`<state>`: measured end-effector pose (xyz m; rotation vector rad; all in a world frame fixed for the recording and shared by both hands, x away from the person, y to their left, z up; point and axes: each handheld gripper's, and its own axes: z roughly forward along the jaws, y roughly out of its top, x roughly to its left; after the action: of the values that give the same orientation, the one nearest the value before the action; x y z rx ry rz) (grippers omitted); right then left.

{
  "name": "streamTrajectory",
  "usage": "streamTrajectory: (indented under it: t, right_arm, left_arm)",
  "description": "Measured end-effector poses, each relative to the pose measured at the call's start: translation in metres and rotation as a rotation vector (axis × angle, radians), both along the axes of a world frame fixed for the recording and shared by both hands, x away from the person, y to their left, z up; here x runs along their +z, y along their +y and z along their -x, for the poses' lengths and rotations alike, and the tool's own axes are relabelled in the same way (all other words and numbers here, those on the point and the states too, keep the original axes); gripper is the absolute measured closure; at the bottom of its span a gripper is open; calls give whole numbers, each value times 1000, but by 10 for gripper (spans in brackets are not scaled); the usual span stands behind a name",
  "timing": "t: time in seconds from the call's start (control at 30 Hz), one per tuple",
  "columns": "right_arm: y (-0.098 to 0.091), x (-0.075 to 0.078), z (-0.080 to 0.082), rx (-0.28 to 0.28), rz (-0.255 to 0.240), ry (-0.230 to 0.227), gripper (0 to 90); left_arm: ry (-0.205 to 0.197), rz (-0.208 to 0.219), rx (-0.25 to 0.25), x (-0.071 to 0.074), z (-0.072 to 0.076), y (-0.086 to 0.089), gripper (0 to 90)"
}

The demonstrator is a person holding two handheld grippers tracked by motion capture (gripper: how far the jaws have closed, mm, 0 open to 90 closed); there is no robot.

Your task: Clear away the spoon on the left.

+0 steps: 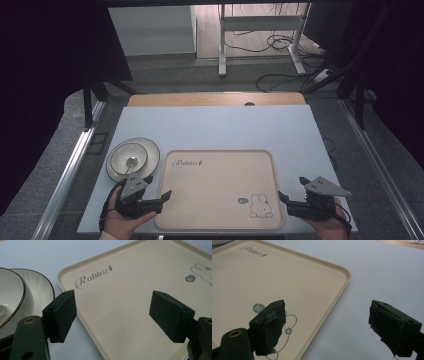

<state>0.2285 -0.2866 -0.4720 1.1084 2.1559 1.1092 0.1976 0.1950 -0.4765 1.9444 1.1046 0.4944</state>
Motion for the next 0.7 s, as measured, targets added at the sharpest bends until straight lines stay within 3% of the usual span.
streamTrajectory:
  t: [0.47, 0.7]
  right_arm:
    - [-6, -3, 2, 4, -6, 35, 147]
    - [-8, -3, 4, -1, -9, 33, 147]
  left_arm:
    - [-15, -8, -26, 1, 3, 1, 221]
    - [-27, -34, -40, 1, 1, -1, 232]
